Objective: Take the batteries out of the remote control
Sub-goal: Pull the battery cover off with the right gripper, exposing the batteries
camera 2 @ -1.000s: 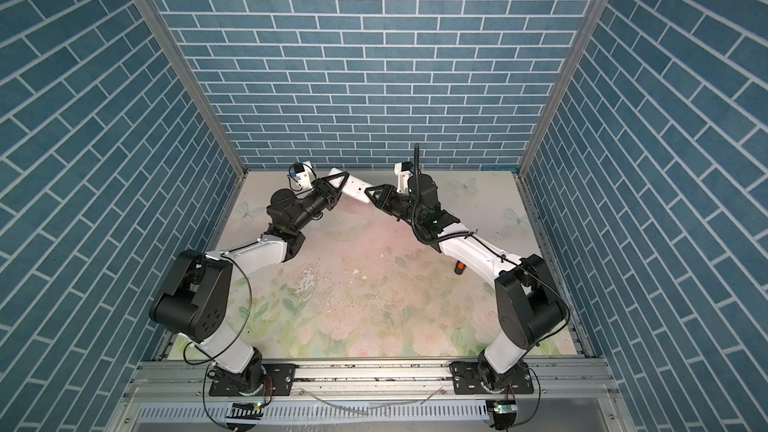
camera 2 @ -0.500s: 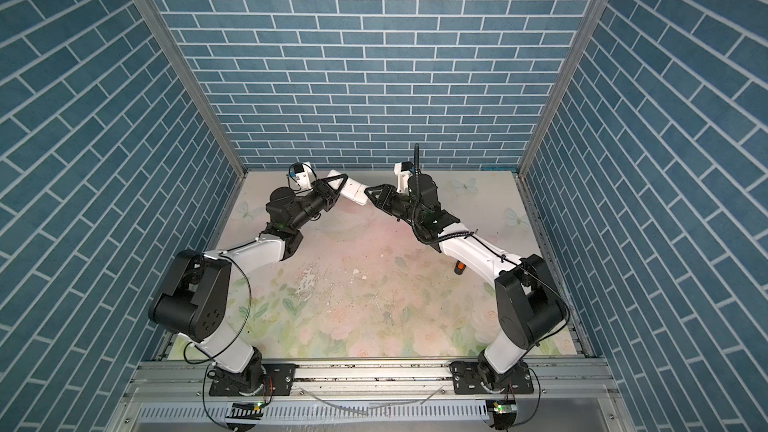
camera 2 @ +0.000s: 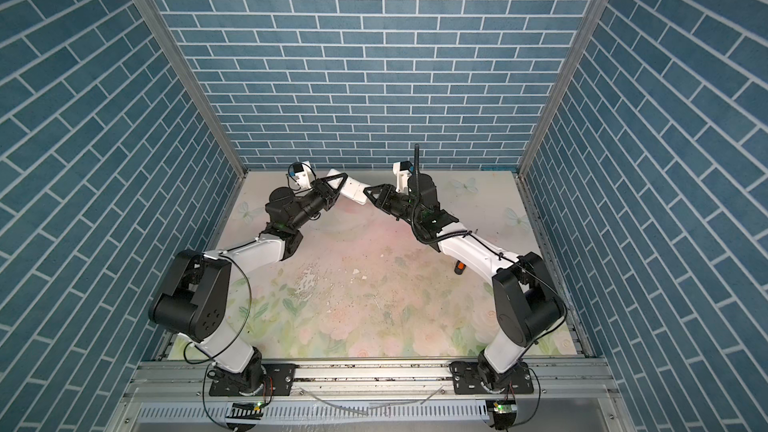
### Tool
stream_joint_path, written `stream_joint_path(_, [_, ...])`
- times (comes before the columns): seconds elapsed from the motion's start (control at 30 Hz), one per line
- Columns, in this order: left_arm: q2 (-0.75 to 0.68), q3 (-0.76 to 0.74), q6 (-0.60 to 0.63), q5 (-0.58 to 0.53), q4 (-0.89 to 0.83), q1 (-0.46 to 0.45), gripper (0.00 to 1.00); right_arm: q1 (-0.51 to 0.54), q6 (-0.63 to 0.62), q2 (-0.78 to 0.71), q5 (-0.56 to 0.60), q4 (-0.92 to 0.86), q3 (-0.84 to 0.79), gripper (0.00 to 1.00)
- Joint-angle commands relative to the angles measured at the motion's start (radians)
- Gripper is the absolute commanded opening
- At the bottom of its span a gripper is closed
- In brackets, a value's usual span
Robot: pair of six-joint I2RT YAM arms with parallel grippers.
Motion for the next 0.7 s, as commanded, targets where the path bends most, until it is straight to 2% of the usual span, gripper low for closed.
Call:
stream_joint_path(0.0, [-0.023,0.006,-0.001,0.008,0.057,0.004,0.00,-0.001,0.029,0.012,-0.024,0.039,0.044,0.25])
stream_joint_path(0.3, [-0.014,0.006,0.000,0.006,0.057,0.004,0.00,-0.001,0.043,0.017,-0.040,0.067,0.047,0.17])
stream_joint_path(0.67, [-0.016,0.008,-0.005,0.008,0.061,0.004,0.00,0.001,0.052,0.034,-0.056,0.071,0.062,0.22])
